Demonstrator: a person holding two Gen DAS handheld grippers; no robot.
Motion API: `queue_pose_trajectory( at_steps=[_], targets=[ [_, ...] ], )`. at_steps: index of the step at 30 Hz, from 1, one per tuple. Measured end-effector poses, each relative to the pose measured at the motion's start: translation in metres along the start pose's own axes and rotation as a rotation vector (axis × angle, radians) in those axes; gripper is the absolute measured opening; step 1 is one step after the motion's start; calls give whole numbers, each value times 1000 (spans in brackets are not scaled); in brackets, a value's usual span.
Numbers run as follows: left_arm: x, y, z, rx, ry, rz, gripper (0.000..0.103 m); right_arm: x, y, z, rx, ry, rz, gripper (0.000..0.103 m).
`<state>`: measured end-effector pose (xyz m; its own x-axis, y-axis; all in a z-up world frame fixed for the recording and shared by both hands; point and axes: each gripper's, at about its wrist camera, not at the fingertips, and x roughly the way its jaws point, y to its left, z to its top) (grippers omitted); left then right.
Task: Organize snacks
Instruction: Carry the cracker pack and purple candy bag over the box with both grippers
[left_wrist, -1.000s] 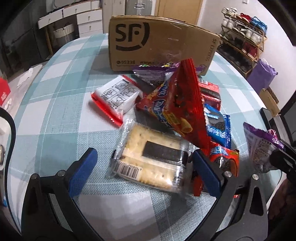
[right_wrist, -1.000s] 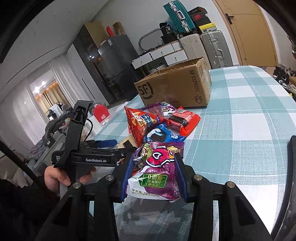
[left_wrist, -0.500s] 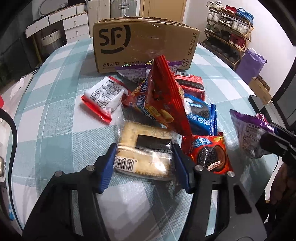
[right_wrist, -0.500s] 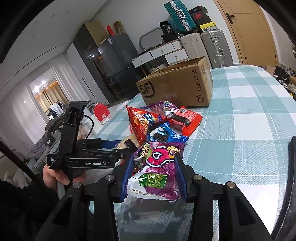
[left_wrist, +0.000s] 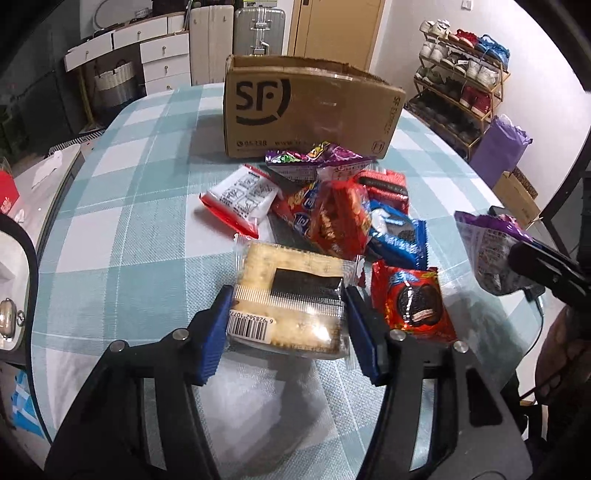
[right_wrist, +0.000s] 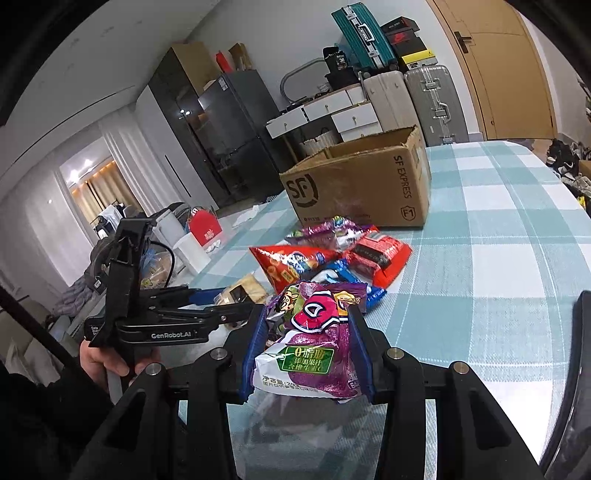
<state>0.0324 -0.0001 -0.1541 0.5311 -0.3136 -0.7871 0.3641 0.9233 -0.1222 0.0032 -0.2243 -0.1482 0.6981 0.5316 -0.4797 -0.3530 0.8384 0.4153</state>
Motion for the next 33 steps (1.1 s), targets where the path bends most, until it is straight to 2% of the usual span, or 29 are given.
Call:
queue_pose_trajectory(
  at_steps=[8,12,19,25,33],
  targets=[
    [-28,3,14,-2,-66,-15,56,-5,3,22,3,-30,20,42],
    [-48,9,30,-31,-148,-26,56,-6,9,40,-27,-42,24,42],
    [-77,8,73,-6,-228,-48,56,-11,14,84,-23,-87,62,42],
    [-94,2,115,41,-258,-69,56,-19,12,134,6,-153,94,42],
    [-108,-4,183,57,-298,-91,56,-23,16,195,-5,-208,93,43]
  ],
)
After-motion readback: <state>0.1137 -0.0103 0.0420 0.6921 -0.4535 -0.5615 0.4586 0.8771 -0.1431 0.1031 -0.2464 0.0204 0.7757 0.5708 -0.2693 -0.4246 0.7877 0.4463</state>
